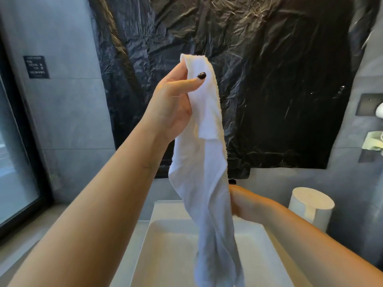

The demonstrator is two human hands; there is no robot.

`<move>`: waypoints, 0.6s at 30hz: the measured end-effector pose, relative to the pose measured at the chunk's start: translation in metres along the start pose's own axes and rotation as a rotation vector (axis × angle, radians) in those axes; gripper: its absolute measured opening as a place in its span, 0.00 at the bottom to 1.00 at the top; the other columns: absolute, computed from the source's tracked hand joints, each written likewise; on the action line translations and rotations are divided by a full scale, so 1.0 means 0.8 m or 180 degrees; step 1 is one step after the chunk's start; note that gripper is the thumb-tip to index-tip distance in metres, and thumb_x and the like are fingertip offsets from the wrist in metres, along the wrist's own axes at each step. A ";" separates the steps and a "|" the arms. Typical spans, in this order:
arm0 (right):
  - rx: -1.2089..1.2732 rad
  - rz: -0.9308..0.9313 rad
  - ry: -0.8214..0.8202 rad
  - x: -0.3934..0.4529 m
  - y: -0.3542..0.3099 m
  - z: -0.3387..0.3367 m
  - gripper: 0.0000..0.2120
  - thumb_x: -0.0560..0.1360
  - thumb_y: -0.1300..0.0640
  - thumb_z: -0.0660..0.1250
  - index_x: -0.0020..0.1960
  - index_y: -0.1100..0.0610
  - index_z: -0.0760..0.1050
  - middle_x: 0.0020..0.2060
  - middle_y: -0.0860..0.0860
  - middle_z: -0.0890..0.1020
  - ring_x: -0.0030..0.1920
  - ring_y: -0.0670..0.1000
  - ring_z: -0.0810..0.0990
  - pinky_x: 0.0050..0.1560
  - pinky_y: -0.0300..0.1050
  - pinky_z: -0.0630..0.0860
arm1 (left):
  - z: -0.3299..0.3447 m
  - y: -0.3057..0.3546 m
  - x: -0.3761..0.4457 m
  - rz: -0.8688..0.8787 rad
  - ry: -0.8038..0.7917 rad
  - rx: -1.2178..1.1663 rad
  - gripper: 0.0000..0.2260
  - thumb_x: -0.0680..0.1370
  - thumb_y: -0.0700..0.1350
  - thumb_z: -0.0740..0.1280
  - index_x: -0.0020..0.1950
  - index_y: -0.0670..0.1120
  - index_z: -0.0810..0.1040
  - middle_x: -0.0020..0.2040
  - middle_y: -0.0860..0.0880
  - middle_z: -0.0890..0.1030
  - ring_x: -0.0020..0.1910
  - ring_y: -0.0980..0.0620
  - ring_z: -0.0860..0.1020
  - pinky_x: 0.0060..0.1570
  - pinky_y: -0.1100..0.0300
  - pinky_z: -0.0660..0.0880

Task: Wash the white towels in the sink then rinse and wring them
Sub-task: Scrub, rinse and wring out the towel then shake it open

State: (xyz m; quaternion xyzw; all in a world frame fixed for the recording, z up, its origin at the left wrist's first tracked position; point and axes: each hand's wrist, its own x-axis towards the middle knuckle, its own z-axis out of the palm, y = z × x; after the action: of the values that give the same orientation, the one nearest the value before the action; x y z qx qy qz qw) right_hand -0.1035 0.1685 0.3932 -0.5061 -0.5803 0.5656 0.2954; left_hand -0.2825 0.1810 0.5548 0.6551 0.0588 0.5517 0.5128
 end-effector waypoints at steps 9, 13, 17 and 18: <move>-0.0163 -0.0629 -0.0011 0.019 -0.010 0.042 0.17 0.81 0.64 0.58 0.41 0.54 0.81 0.32 0.47 0.82 0.40 0.49 0.80 0.42 0.42 0.76 | -0.045 -0.041 -0.033 -0.0344 0.0459 0.0574 0.35 0.71 0.29 0.64 0.77 0.48 0.64 0.68 0.41 0.73 0.63 0.40 0.77 0.60 0.43 0.77; -0.0089 -0.0783 0.0350 0.014 -0.017 0.015 0.11 0.79 0.65 0.62 0.39 0.60 0.75 0.26 0.48 0.76 0.29 0.45 0.74 0.29 0.34 0.71 | -0.082 -0.019 -0.051 -0.0328 0.0789 0.0198 0.27 0.76 0.41 0.66 0.76 0.47 0.66 0.61 0.41 0.77 0.59 0.43 0.79 0.52 0.49 0.78; -0.0309 -0.0926 0.0677 0.010 -0.027 -0.027 0.18 0.69 0.53 0.77 0.56 0.56 0.79 0.50 0.53 0.85 0.52 0.55 0.84 0.54 0.56 0.80 | -0.105 0.008 -0.059 -0.0337 0.0816 0.0625 0.13 0.74 0.46 0.68 0.58 0.49 0.76 0.47 0.47 0.78 0.48 0.47 0.79 0.50 0.50 0.77; -0.0499 -0.0949 0.0893 0.007 -0.034 -0.033 0.21 0.66 0.50 0.78 0.56 0.55 0.79 0.51 0.54 0.84 0.53 0.56 0.83 0.55 0.59 0.80 | -0.107 0.011 -0.058 -0.0378 0.0906 0.0848 0.15 0.73 0.46 0.70 0.58 0.49 0.76 0.47 0.47 0.79 0.48 0.47 0.80 0.50 0.49 0.78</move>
State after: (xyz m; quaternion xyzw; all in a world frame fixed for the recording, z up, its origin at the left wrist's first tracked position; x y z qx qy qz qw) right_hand -0.0876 0.1872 0.4226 -0.5098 -0.6442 0.3928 0.4134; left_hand -0.3717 0.1992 0.5186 0.6280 0.2417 0.5949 0.4397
